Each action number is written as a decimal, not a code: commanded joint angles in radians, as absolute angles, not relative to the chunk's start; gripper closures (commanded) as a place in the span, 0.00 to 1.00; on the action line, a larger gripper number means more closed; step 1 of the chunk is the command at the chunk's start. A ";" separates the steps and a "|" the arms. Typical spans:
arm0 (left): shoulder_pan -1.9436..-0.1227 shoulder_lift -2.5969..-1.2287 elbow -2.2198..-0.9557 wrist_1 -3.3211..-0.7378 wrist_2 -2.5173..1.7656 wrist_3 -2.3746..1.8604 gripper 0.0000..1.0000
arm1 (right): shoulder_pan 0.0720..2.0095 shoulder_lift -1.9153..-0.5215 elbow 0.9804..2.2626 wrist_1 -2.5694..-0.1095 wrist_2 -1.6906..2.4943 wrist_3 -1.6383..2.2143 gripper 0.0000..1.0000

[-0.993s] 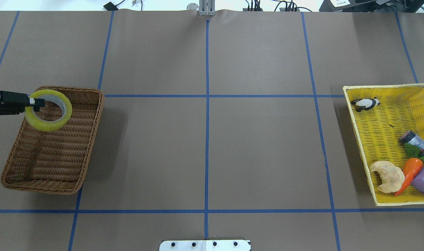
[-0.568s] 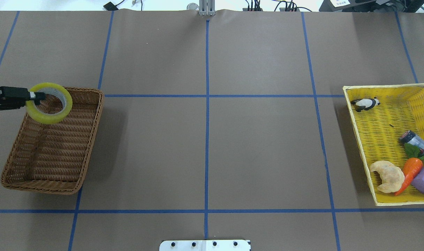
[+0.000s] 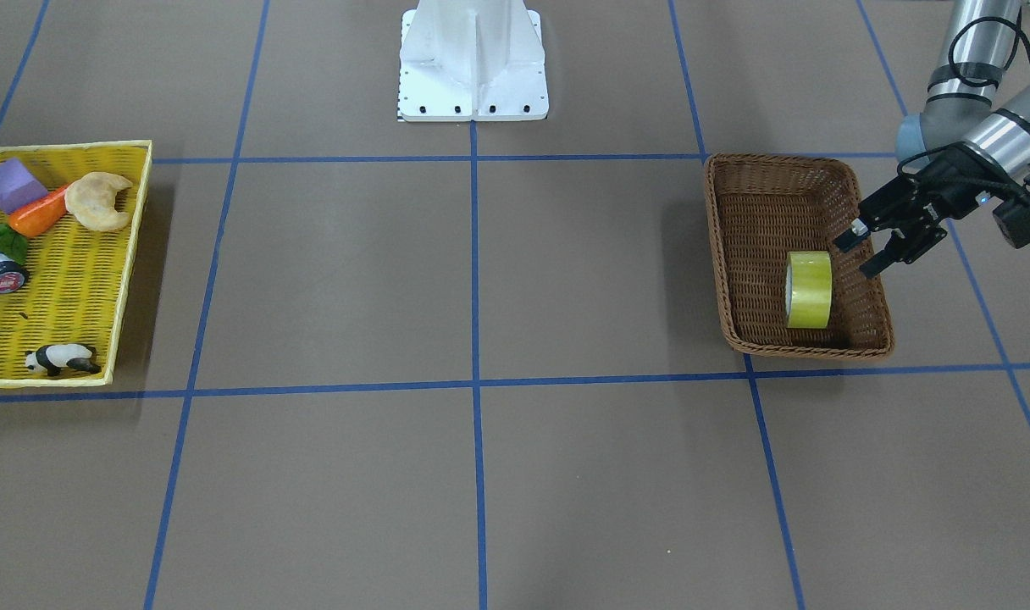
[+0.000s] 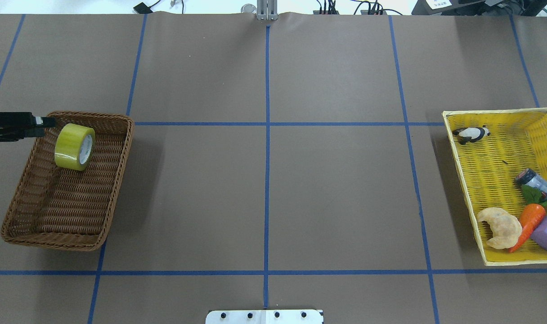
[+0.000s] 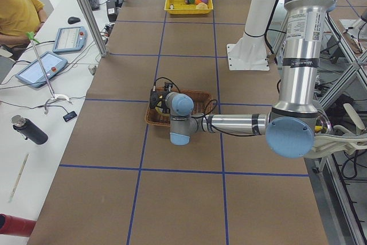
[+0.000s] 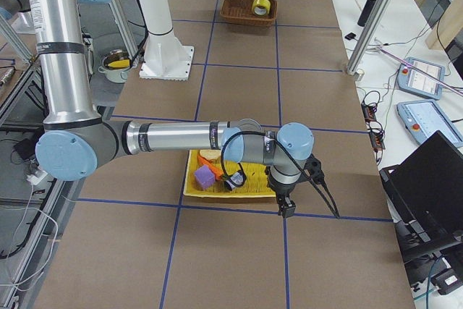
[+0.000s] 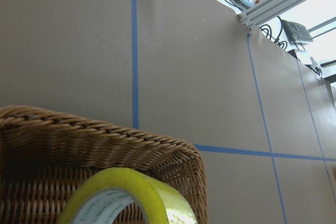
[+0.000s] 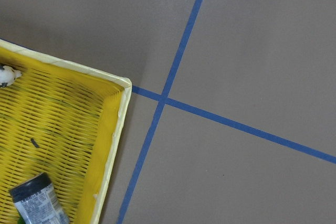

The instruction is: Move tape to another basket

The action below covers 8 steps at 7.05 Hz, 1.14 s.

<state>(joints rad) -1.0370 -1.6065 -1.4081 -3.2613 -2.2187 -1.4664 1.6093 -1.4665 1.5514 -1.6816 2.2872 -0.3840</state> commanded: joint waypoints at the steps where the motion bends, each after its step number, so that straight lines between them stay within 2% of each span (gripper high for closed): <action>1: -1.037 -1.626 -1.416 -3.261 -2.224 -1.465 0.02 | 1.609 -1.466 1.548 -1.678 2.287 -0.385 0.00; 3: -1.069 -1.643 -1.423 -3.246 -2.221 -1.377 0.02 | 1.611 -1.466 1.548 -1.678 2.287 -0.385 0.00; 5: -1.133 -1.647 -1.475 -3.121 -2.218 -1.236 0.02 | 1.609 -1.466 1.548 -1.678 2.287 -0.385 0.00; 8: -1.311 -1.652 -1.525 -2.891 -2.212 -0.770 0.02 | 1.609 -1.468 1.545 -1.678 2.287 -0.385 0.00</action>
<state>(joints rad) -1.2313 -1.6502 -1.5115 -2.9890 -2.2130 -0.9575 1.6092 -1.4675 1.5463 -1.6782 2.2872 -0.3850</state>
